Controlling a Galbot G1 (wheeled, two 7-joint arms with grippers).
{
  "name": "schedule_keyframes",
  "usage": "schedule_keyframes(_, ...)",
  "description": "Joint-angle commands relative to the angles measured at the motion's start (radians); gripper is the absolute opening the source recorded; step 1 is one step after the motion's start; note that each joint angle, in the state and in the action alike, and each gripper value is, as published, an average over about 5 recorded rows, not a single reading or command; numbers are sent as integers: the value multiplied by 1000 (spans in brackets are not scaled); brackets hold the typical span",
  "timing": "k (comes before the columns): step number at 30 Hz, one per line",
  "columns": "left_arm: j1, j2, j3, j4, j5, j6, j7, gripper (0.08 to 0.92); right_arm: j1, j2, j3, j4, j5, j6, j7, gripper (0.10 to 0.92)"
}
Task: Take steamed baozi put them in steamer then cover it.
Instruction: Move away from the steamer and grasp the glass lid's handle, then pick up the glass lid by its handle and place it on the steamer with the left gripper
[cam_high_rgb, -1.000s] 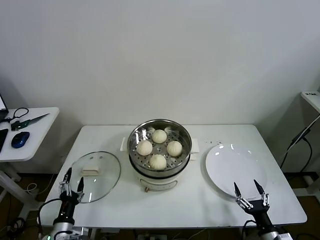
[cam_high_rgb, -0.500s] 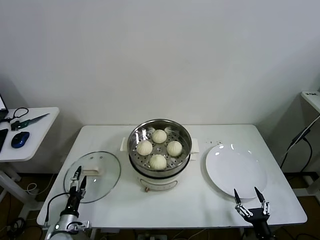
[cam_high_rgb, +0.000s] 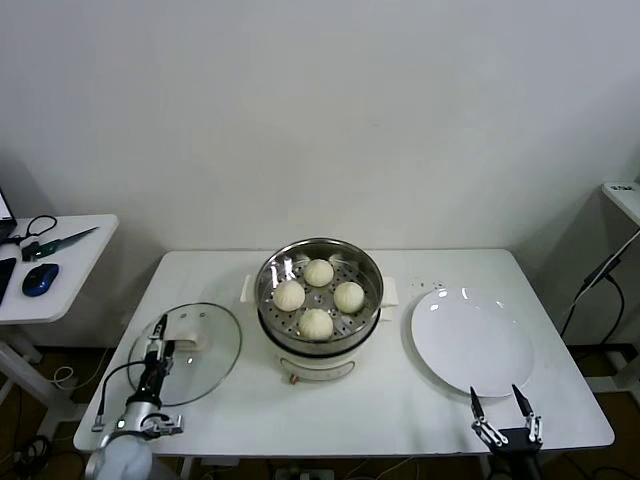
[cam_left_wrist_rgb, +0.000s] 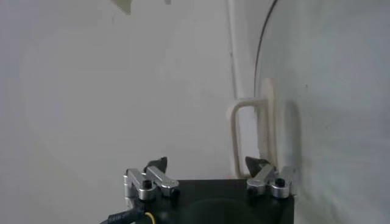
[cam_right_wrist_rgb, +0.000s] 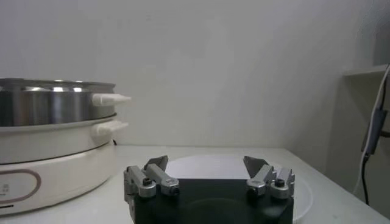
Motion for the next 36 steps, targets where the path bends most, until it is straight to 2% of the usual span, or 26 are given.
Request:
schedule_keyframes(1,-53,4,3,46,7,4,-2,749,-10,8,-6,1,-7,5,2,823)
schedule_keyframes(22,-15,3,10,45,-2,-14,11,162,-15,22,-15,14,-22,3,4,823)
schedule_keyframes(27,-12,1,9,27,-25,-13,12,142,-18,17,-12,29,-34,-12,15,823)
schedule_keyframes(30,1,14,11,-35,-79,-3,40,142,-17,16,-11,37,-54,-32,31,823)
schedule_keyframes(33,32,53,23,-162,-196,38,116,142,-12,16,-11,38,-66,-43,43,823)
schedule_keyframes(36,68,115,39,-338,-361,123,227,142,-5,16,-13,35,-69,-44,45,823)
